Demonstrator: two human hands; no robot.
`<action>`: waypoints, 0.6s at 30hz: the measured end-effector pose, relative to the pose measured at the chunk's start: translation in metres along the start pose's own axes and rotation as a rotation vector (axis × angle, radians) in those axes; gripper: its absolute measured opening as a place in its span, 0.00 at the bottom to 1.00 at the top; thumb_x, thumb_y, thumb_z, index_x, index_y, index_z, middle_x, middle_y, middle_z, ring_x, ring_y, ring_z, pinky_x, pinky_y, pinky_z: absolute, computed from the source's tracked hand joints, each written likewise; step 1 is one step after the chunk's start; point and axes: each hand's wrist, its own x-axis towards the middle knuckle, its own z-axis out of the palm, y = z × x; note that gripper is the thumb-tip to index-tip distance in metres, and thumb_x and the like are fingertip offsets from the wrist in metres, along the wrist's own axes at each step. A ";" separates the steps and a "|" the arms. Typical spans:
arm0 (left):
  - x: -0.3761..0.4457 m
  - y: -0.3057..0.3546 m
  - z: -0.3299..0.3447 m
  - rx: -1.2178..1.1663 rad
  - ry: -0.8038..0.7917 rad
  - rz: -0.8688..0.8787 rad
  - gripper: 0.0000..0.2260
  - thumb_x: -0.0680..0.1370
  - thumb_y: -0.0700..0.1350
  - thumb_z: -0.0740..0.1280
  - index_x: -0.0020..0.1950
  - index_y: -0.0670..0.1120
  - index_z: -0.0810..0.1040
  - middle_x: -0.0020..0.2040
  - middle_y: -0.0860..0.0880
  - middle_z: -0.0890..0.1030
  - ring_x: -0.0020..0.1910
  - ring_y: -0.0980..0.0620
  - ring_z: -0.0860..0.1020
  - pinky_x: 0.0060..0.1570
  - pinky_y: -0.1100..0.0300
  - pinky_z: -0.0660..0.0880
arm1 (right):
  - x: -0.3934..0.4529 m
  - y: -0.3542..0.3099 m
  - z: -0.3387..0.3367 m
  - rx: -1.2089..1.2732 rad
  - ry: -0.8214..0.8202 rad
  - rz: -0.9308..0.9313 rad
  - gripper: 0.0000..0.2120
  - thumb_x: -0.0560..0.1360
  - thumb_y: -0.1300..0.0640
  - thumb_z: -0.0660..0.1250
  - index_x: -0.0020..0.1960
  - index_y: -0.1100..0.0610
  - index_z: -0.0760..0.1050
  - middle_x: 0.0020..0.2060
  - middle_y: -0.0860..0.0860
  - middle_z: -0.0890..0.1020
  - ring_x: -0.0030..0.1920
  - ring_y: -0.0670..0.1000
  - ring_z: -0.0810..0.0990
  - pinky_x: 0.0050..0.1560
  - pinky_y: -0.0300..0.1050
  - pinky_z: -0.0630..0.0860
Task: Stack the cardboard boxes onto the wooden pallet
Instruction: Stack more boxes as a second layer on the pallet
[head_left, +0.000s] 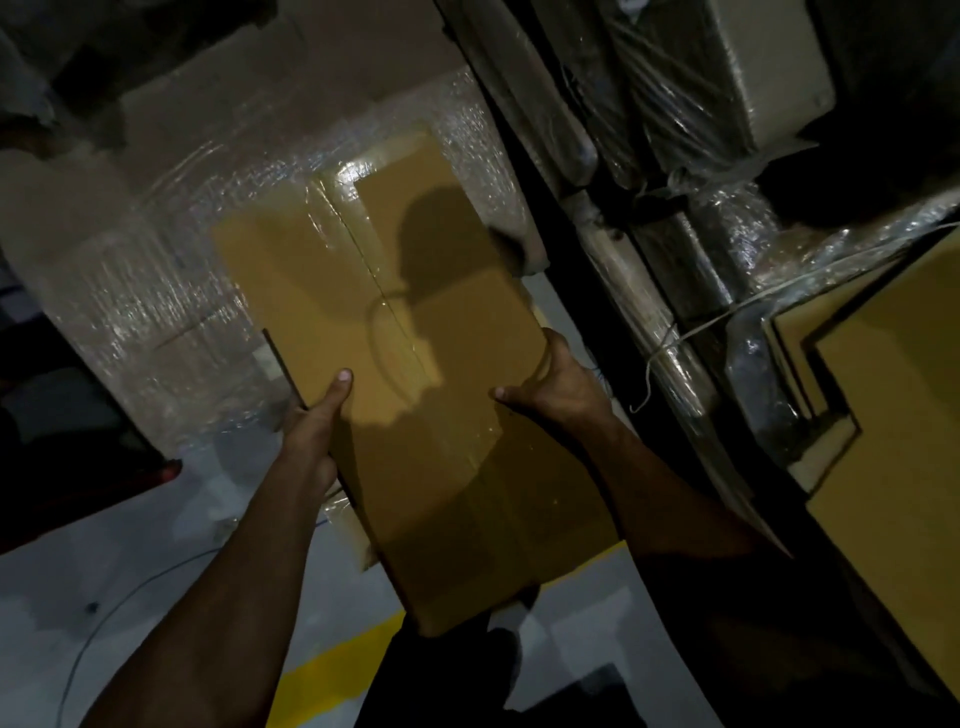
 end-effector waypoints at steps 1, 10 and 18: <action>-0.007 -0.001 0.002 0.007 -0.007 0.015 0.46 0.51 0.59 0.85 0.66 0.47 0.77 0.57 0.44 0.84 0.52 0.41 0.84 0.42 0.46 0.81 | -0.008 0.002 -0.001 0.005 0.019 -0.007 0.50 0.63 0.33 0.77 0.77 0.41 0.56 0.67 0.49 0.76 0.65 0.57 0.76 0.62 0.56 0.75; -0.094 -0.015 -0.001 0.109 -0.059 0.358 0.28 0.73 0.48 0.76 0.70 0.48 0.70 0.56 0.49 0.81 0.52 0.48 0.81 0.47 0.52 0.80 | -0.111 0.027 0.003 0.099 0.253 -0.073 0.49 0.64 0.34 0.78 0.78 0.41 0.56 0.68 0.47 0.76 0.66 0.56 0.76 0.61 0.56 0.75; -0.200 -0.045 -0.052 0.312 -0.265 0.717 0.32 0.73 0.45 0.76 0.74 0.50 0.67 0.60 0.50 0.79 0.57 0.50 0.79 0.52 0.58 0.77 | -0.265 0.076 0.043 0.299 0.436 -0.084 0.50 0.63 0.30 0.76 0.77 0.39 0.55 0.69 0.50 0.74 0.68 0.58 0.73 0.67 0.63 0.71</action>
